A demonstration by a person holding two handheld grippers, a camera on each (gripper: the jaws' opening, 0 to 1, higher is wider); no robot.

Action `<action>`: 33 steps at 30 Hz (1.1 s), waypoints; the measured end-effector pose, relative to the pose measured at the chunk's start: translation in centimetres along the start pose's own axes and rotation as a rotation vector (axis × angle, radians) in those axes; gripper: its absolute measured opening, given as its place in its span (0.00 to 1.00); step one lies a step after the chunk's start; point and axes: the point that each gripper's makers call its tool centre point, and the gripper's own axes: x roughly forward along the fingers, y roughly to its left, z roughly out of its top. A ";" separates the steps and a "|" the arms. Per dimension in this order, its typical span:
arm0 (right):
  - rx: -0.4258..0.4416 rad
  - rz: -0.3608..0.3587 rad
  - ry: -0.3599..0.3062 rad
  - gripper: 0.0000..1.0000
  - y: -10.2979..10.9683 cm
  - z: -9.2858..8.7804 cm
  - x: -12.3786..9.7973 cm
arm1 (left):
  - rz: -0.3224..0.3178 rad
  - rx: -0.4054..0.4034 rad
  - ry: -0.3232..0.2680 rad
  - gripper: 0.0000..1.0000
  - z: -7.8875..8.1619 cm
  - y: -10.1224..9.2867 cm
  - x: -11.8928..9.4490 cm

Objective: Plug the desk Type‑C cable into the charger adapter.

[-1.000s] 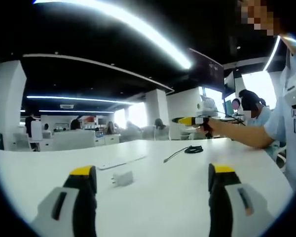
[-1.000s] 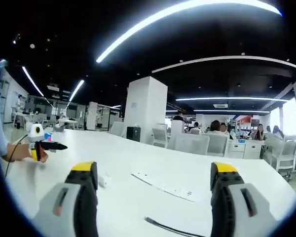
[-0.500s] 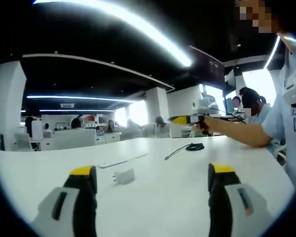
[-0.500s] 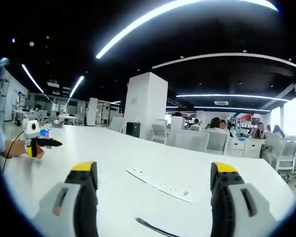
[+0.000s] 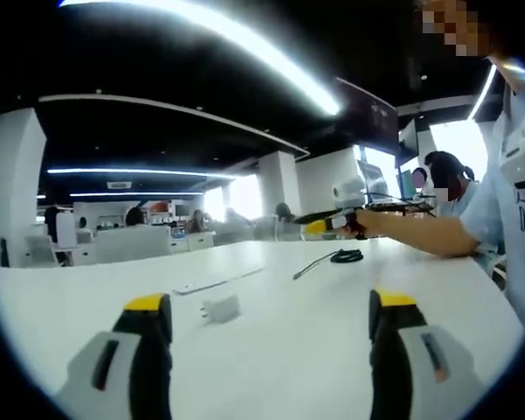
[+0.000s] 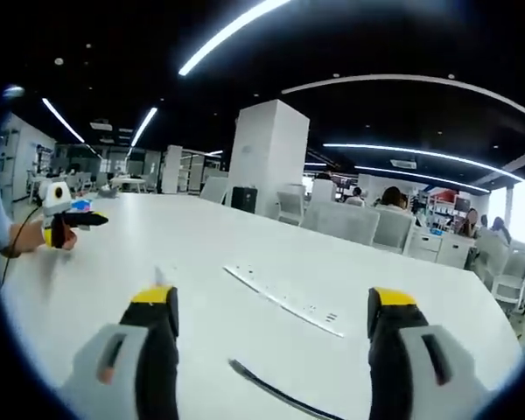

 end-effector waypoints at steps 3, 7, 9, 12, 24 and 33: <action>-0.004 -0.001 0.018 0.88 -0.4 -0.6 -0.1 | -0.001 0.002 0.006 0.92 -0.2 0.0 0.1; -0.009 0.002 0.041 0.85 -0.8 -1.4 -0.2 | -0.002 0.002 0.011 0.92 -0.4 0.0 0.2; -0.014 0.004 0.053 0.83 -1.0 -1.8 -0.2 | -0.003 0.003 0.014 0.92 -0.4 -0.1 0.2; -0.022 0.017 0.075 0.83 -0.9 -2.6 -0.2 | -0.004 0.004 0.016 0.92 -0.5 -0.1 0.3; -0.039 0.061 0.156 0.79 -0.1 -5.4 0.2 | -0.007 0.011 0.023 0.92 -0.6 -0.2 0.3; -0.015 0.064 0.198 0.72 -0.5 -7.1 0.0 | -0.007 0.020 0.026 0.92 -0.7 -0.4 0.2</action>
